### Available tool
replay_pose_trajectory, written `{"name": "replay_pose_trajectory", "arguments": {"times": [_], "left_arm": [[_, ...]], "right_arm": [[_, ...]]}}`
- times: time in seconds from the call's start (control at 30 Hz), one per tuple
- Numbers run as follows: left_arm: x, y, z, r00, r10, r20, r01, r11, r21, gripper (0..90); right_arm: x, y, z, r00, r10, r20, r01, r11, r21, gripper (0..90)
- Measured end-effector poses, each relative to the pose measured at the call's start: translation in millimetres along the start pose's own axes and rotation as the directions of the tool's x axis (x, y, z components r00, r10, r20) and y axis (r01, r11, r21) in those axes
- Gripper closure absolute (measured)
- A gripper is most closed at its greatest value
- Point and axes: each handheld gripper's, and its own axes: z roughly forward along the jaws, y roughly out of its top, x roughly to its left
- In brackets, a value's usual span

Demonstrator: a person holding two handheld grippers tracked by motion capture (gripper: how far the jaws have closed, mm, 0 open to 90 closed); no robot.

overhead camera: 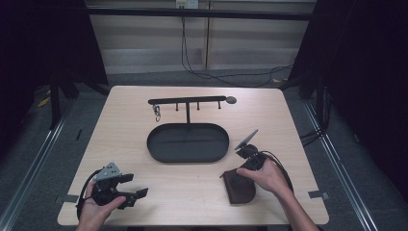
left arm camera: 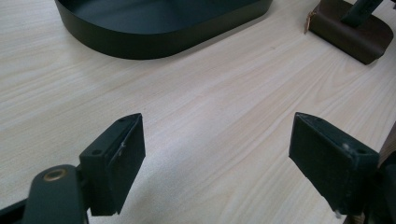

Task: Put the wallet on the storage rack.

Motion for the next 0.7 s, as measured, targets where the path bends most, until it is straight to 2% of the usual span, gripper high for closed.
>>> {"name": "replay_pose_trajectory", "arguments": {"times": [0.1,0.23,0.3,0.37,0.43,0.57,0.7], "left_arm": [[-0.1,-0.2,0.6,1.0000,-0.005,-0.003,0.005,1.0000,0.002,18.4],[0.1,-0.2,0.2,1.0000,-0.004,-0.003,0.004,1.0000,0.001,18.4],[0.4,-0.3,0.4,1.0000,-0.008,-0.002,0.008,1.0000,0.000,18.4],[0.4,-0.2,0.3,1.0000,-0.005,-0.007,0.005,1.0000,0.004,18.4],[0.0,-0.3,0.3,1.0000,-0.004,-0.004,0.004,1.0000,0.005,18.4],[-0.3,-0.3,0.3,1.0000,-0.003,-0.003,0.003,1.0000,0.007,18.5],[-0.8,-0.4,1.5,1.0000,0.001,0.002,-0.001,0.9998,0.017,18.5]], "right_arm": [[-0.3,0.2,-0.5,0.9998,0.000,-0.018,0.000,1.000,-0.002,17.2],[-0.6,0.7,-2.0,0.9998,0.009,-0.018,-0.009,1.000,0.001,20.0],[0.0,0.5,-5.6,0.9999,0.010,-0.001,-0.010,1.000,-0.004,25.9],[0.1,-0.1,-11.5,0.9997,0.017,0.015,-0.017,1.000,-0.022,36.4],[-0.6,-0.4,-14.5,0.9996,0.018,0.023,-0.018,0.999,-0.030,41.4],[2.5,0.7,-15.8,0.9989,0.016,0.045,-0.015,1.000,-0.022,42.5],[2.3,-0.2,-17.8,0.9986,0.021,0.048,-0.019,0.999,-0.036,46.3]]}}
